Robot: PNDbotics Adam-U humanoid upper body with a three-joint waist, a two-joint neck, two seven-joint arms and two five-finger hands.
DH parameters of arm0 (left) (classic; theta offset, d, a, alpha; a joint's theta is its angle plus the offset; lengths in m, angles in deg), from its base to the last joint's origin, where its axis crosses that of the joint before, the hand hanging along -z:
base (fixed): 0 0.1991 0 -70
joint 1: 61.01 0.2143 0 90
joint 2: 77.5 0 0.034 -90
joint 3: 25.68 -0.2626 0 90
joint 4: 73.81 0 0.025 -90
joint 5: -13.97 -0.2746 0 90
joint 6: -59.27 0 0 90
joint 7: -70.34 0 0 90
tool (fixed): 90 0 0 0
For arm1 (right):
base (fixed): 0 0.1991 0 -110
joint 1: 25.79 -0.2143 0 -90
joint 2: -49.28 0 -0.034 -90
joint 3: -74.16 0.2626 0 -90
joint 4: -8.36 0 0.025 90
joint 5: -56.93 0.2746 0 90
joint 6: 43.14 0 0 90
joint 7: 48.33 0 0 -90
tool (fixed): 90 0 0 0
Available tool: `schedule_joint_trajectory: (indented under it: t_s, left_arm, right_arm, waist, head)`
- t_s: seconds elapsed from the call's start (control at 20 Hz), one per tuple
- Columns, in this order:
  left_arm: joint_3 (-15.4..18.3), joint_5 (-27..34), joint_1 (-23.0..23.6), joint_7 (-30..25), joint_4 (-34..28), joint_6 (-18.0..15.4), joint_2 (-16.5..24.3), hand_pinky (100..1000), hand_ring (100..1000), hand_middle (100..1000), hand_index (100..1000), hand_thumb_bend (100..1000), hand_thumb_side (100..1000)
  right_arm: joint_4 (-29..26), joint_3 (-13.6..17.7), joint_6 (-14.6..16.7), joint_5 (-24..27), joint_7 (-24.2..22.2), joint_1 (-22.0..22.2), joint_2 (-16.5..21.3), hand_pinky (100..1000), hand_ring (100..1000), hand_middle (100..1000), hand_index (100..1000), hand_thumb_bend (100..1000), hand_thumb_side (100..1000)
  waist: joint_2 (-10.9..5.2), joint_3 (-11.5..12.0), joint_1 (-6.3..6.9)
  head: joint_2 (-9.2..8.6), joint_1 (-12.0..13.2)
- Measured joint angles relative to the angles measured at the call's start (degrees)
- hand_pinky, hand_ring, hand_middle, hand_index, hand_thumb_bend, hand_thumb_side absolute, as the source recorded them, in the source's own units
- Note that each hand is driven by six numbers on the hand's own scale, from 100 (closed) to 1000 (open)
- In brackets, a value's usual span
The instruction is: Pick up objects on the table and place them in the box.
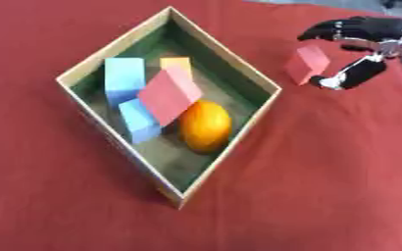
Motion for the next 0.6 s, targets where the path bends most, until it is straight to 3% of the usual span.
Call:
schedule_joint_trajectory:
  t_s: [0.2, 0.45, 0.6]
  left_arm:
    - [0.0, 0.0, 0.0, -0.1, 0.0, 0.1, 0.0, 943, 917, 795, 887, 197, 813]
    - [0.0, -0.2, 0.0, -0.2, 0.0, 0.2, 0.0, 944, 918, 794, 887, 196, 813]
    - [0.0, -0.2, 0.0, -0.3, 0.0, 0.2, 0.0, 944, 917, 792, 887, 195, 813]
  right_arm:
    - [1.0, 0.2, 0.1, -0.7, 0.2, -0.5, -0.4, 912, 1000, 910, 1000, 240, 535]
    - [2.2, 0.2, 0.2, -1.7, 0.3, -1.0, -0.9, 895, 984, 830, 966, 203, 517]
    - [2.8, 0.4, 0.1, -2.3, 0.5, -1.0, -1.1, 893, 983, 843, 975, 199, 524]
  waist:
    - [0.26, 0.1, -0.02]
    - [0.36, 0.2, -0.05]
    - [0.36, 0.2, -0.05]
  head:
    - [-0.43, -0.2]
    - [-0.45, -0.4]
    - [-0.45, -0.4]
